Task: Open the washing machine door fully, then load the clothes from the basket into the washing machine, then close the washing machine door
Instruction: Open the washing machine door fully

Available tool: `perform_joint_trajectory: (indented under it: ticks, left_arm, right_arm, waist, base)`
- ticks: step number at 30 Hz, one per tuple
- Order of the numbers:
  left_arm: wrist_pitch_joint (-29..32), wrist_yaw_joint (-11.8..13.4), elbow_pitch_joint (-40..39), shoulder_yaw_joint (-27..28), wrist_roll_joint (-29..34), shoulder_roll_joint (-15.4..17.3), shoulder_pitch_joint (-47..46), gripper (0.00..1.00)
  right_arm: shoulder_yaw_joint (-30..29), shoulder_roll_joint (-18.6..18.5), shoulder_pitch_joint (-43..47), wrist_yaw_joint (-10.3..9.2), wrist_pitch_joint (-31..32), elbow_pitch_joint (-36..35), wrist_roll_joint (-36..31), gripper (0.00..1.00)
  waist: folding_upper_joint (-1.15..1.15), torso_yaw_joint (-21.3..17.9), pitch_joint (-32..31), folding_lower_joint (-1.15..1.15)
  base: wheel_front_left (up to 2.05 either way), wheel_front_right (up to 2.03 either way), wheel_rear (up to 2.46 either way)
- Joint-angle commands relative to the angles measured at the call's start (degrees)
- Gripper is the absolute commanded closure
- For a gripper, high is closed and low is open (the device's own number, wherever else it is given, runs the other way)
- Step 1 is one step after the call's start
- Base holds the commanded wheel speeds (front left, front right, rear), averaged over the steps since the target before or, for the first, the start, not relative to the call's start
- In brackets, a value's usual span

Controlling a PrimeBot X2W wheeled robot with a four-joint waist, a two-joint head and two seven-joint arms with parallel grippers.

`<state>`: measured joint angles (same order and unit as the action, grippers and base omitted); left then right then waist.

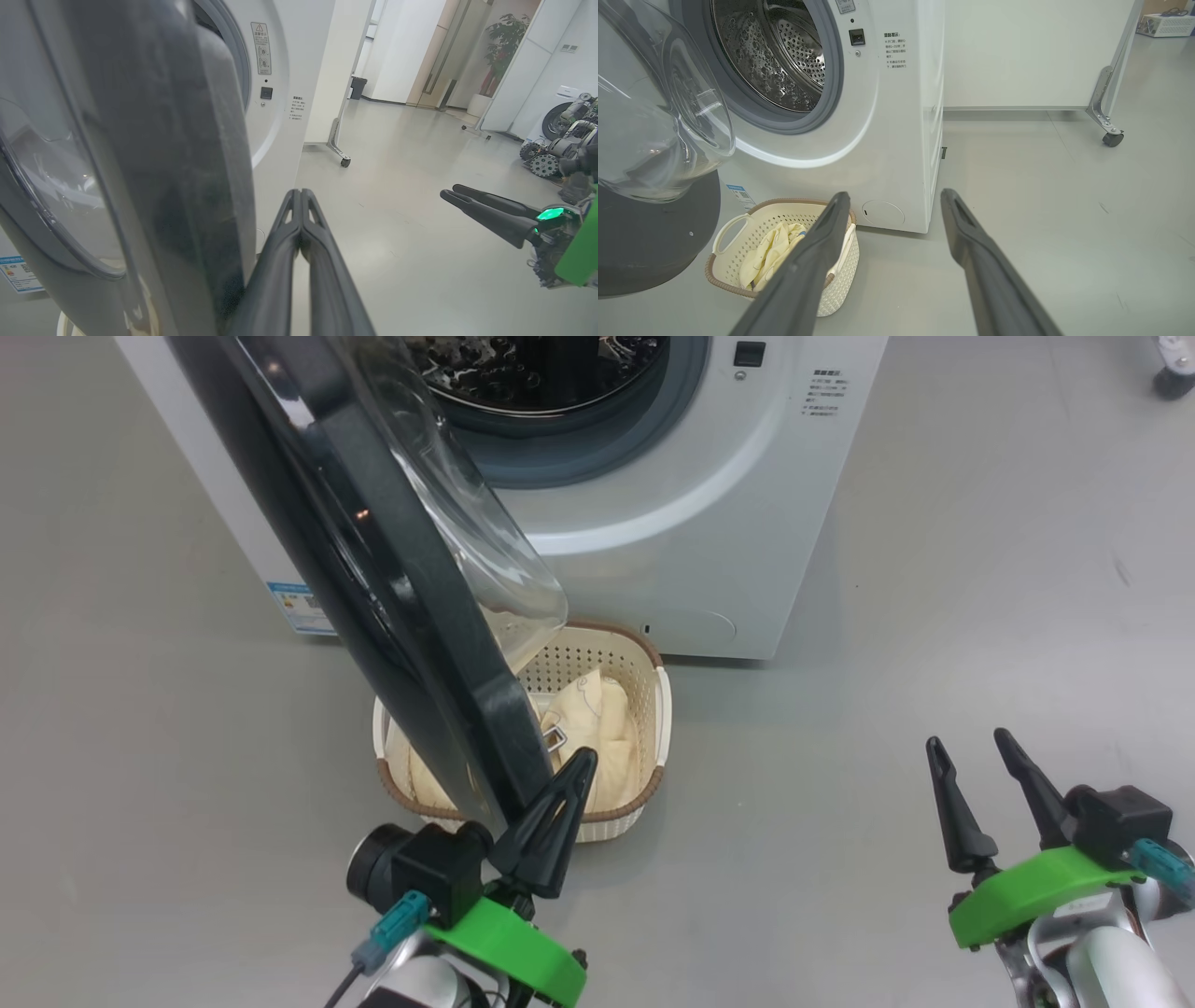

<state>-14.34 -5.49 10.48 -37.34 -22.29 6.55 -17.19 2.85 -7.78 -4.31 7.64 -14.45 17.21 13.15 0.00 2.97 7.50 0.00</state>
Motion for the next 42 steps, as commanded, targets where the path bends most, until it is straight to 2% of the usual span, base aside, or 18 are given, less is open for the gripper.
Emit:
perform_joint_trajectory:
  ticks: [1,18,28,42]
  left_arm:
    - [-0.2,0.3,-1.8,1.8,-0.4,0.0,-1.2,1.00]
    - [-0.1,4.0,-1.7,3.8,-0.8,1.2,-0.2,1.00]
    - [1.0,5.2,-4.7,3.7,-0.6,3.0,1.6,1.00]
    - [3.7,9.2,-9.7,5.0,-0.5,5.2,4.0,1.00]
  right_arm:
    - [1.0,-1.3,-2.3,-0.15,-0.5,-1.5,0.4,0.00]
    - [1.5,-1.4,-2.0,-0.15,-0.5,-1.0,1.0,0.00]
    - [1.9,-1.5,-1.9,-0.15,-0.5,-0.9,1.2,0.00]
    - [2.1,-1.6,-1.9,-0.15,-0.5,-0.9,1.3,0.00]
  waist:
    - [0.00,0.7,0.0,0.00]
    - [0.00,3.6,-1.1,0.00]
    - [0.00,4.9,-1.3,0.00]
    - [0.00,7.5,-0.9,0.00]
  base:
    - [0.00,0.00,0.00]
    - [0.00,0.00,0.00]
    - [0.00,0.00,0.00]
    - [0.00,0.00,0.00]
